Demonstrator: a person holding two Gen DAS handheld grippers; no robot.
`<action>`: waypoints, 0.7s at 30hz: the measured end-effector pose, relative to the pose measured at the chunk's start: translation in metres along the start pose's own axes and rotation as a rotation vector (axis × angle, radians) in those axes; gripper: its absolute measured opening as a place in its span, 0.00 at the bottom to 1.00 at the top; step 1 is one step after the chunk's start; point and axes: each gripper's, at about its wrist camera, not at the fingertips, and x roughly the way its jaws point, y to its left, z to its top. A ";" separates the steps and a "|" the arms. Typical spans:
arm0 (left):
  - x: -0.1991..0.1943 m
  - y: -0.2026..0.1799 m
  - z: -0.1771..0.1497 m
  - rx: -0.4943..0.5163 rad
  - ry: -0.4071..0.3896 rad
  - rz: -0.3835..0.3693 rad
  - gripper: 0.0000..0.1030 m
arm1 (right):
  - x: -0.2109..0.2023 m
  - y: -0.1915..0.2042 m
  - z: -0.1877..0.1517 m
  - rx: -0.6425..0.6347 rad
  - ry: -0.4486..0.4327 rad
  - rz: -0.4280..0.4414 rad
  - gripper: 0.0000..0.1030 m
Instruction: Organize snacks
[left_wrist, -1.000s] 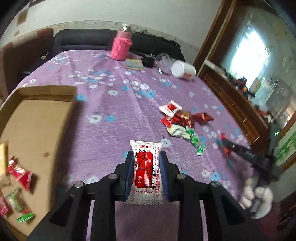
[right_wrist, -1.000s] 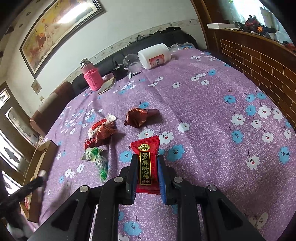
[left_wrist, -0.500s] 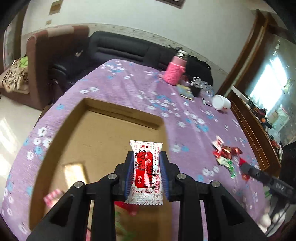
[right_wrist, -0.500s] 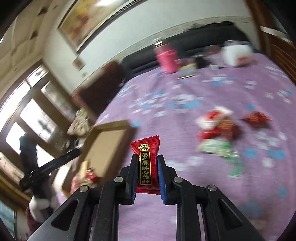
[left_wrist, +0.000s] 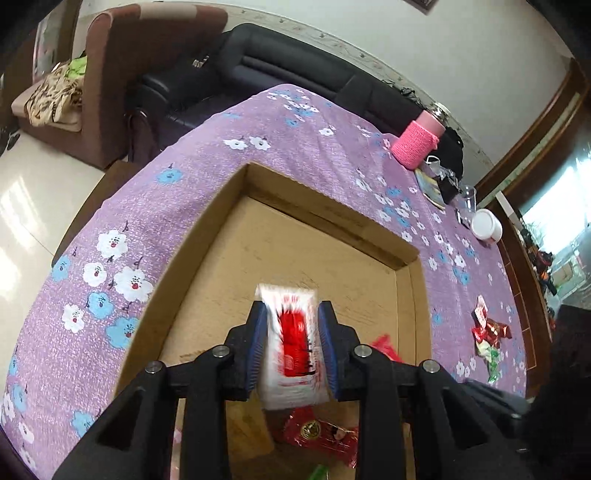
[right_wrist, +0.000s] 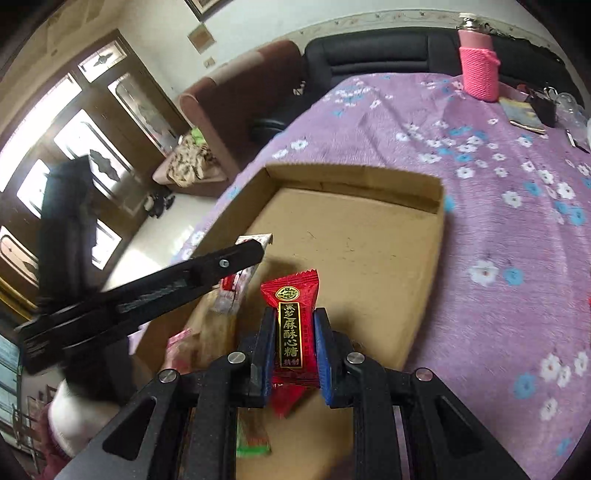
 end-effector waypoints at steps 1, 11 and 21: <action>0.000 0.002 0.001 -0.010 0.003 -0.013 0.32 | 0.004 0.002 0.000 -0.004 0.000 -0.008 0.22; -0.058 -0.012 -0.011 0.004 -0.114 -0.061 0.59 | -0.032 -0.003 -0.002 -0.006 -0.085 -0.020 0.23; -0.105 -0.087 -0.064 0.038 -0.163 -0.203 0.84 | -0.119 -0.087 -0.048 0.119 -0.206 -0.106 0.33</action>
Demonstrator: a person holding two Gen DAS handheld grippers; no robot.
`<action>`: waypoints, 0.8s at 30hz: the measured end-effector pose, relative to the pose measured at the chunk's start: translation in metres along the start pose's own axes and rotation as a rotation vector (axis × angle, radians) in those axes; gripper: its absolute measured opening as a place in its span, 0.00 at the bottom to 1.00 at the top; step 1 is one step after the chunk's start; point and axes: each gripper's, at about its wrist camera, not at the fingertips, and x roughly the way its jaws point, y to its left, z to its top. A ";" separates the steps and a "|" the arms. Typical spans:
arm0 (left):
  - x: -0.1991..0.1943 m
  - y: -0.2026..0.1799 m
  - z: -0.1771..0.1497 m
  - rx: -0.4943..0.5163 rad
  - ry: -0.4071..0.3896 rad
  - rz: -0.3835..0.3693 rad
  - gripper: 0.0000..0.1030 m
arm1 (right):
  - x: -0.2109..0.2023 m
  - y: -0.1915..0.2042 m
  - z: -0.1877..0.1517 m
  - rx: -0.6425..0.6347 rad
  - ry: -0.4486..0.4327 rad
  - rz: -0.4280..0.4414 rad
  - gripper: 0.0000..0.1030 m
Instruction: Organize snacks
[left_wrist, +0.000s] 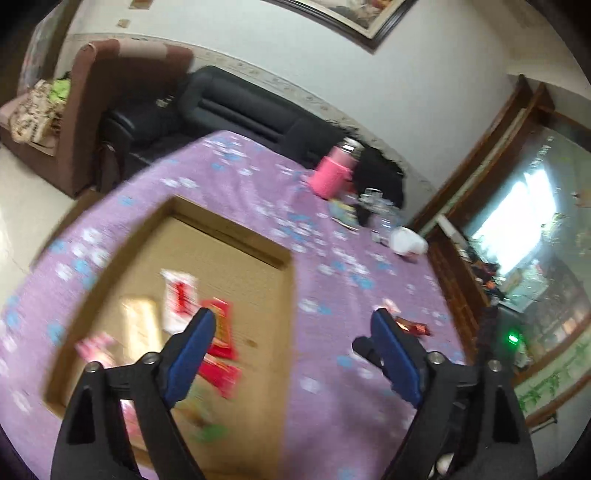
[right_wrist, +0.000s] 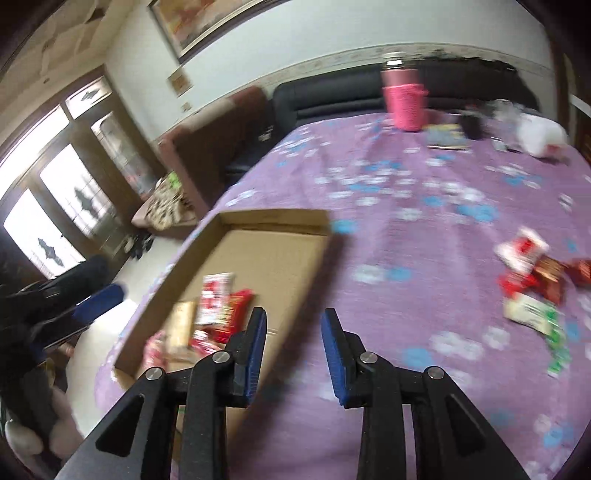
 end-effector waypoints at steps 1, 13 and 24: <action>0.005 -0.011 -0.010 0.002 0.026 -0.037 0.84 | -0.007 -0.017 -0.001 0.024 -0.009 -0.025 0.33; 0.078 -0.084 -0.099 0.125 0.279 -0.089 0.84 | -0.075 -0.195 -0.009 0.327 -0.088 -0.223 0.32; 0.074 -0.065 -0.092 0.067 0.237 -0.021 0.84 | 0.000 -0.190 -0.005 0.341 0.097 0.041 0.34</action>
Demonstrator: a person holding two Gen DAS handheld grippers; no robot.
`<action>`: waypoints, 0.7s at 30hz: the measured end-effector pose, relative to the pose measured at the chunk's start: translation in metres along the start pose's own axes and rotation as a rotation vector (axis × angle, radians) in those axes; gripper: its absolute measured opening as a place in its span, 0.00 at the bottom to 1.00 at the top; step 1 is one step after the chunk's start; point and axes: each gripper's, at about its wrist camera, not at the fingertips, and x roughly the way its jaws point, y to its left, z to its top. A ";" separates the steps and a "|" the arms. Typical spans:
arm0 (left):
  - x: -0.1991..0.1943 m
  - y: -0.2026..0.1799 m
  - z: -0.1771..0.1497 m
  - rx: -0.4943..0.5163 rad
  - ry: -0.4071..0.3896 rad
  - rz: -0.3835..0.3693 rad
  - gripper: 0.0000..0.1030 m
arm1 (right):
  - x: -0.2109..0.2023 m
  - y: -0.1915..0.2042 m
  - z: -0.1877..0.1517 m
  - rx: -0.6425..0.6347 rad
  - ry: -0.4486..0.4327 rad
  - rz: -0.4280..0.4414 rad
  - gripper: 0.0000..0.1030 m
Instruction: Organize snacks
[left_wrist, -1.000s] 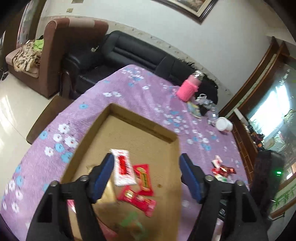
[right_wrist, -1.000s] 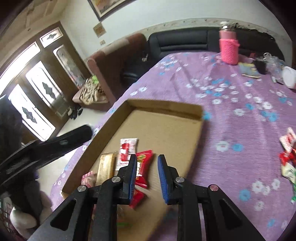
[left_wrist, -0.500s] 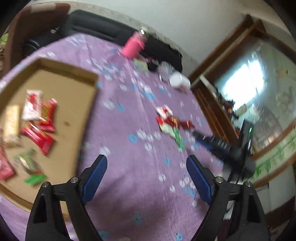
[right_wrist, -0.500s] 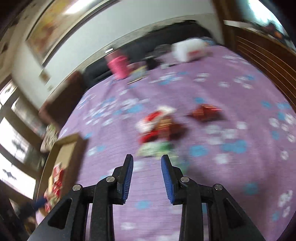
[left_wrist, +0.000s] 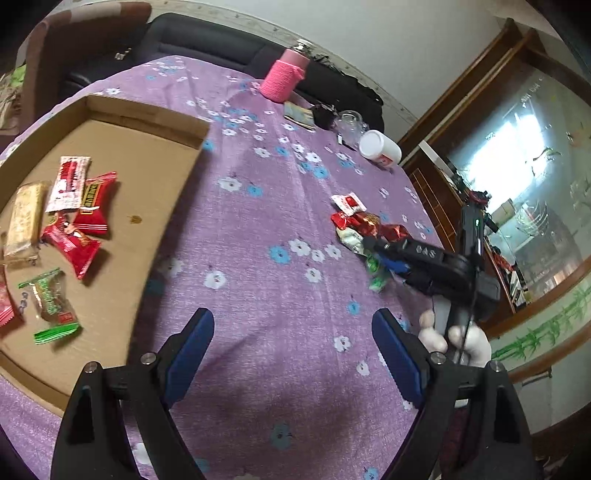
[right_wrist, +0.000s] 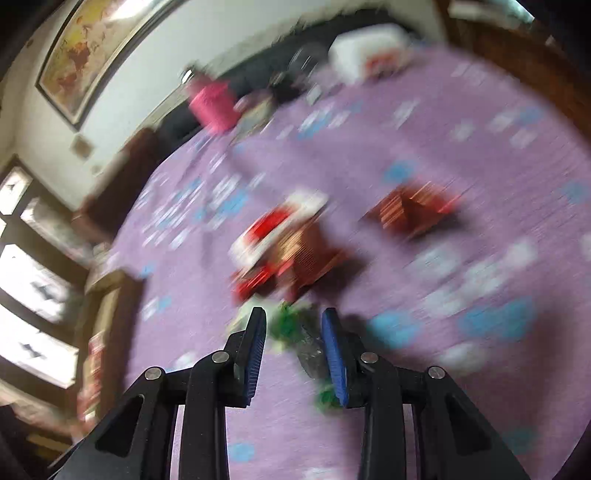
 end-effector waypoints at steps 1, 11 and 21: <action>0.000 0.001 0.001 -0.002 -0.002 0.001 0.84 | 0.000 0.003 -0.004 -0.005 0.018 0.035 0.34; 0.009 0.001 -0.001 0.007 0.022 -0.017 0.84 | -0.007 0.033 -0.029 -0.161 -0.005 -0.071 0.34; 0.011 -0.001 -0.001 0.010 0.025 -0.014 0.84 | 0.007 0.079 -0.059 -0.331 0.096 0.032 0.35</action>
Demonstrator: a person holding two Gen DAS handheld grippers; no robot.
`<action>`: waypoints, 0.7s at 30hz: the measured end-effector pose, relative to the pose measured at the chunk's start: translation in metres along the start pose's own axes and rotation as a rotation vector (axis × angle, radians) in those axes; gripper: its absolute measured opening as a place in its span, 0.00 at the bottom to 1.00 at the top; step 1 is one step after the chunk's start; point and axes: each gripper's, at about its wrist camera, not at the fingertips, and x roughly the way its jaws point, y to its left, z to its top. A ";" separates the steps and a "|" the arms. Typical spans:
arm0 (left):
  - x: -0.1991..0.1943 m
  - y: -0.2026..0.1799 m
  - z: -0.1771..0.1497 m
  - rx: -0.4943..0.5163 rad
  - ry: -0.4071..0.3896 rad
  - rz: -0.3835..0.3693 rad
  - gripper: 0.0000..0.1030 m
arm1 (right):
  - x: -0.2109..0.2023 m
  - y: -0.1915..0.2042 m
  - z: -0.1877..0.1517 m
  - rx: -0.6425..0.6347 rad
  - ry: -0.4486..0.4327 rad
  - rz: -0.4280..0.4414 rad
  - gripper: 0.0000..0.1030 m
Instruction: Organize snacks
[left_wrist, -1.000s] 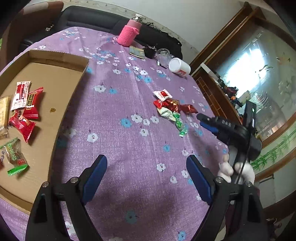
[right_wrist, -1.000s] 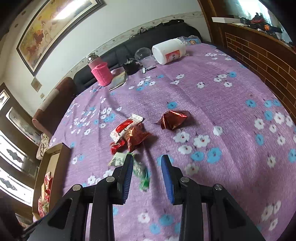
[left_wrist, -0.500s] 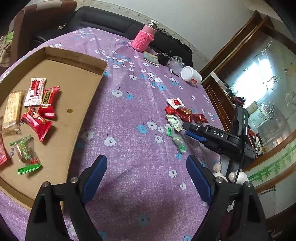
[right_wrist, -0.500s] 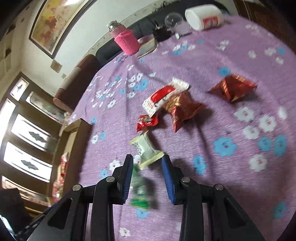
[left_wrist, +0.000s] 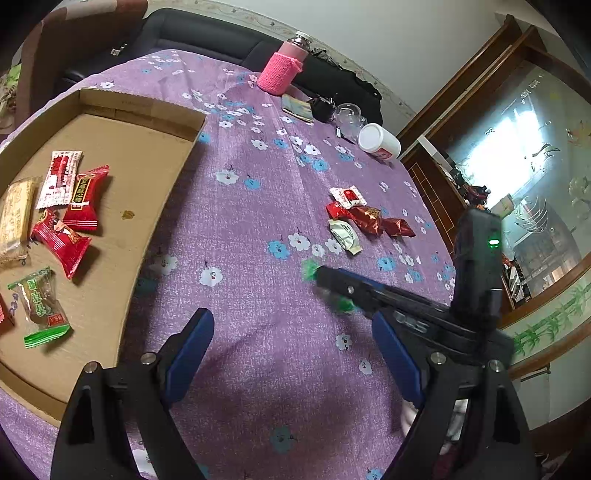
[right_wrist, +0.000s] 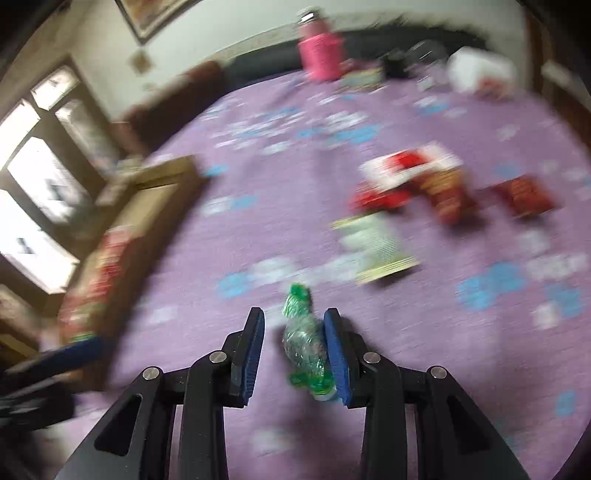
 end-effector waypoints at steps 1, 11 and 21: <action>0.001 0.000 0.000 0.002 0.002 -0.001 0.84 | -0.005 0.003 0.001 -0.012 -0.014 0.009 0.35; 0.006 -0.012 -0.009 0.066 0.021 -0.003 0.84 | -0.004 -0.029 0.039 -0.004 -0.115 -0.243 0.35; 0.019 -0.033 -0.016 0.208 0.029 0.079 0.84 | 0.014 -0.039 0.038 0.020 -0.118 -0.283 0.22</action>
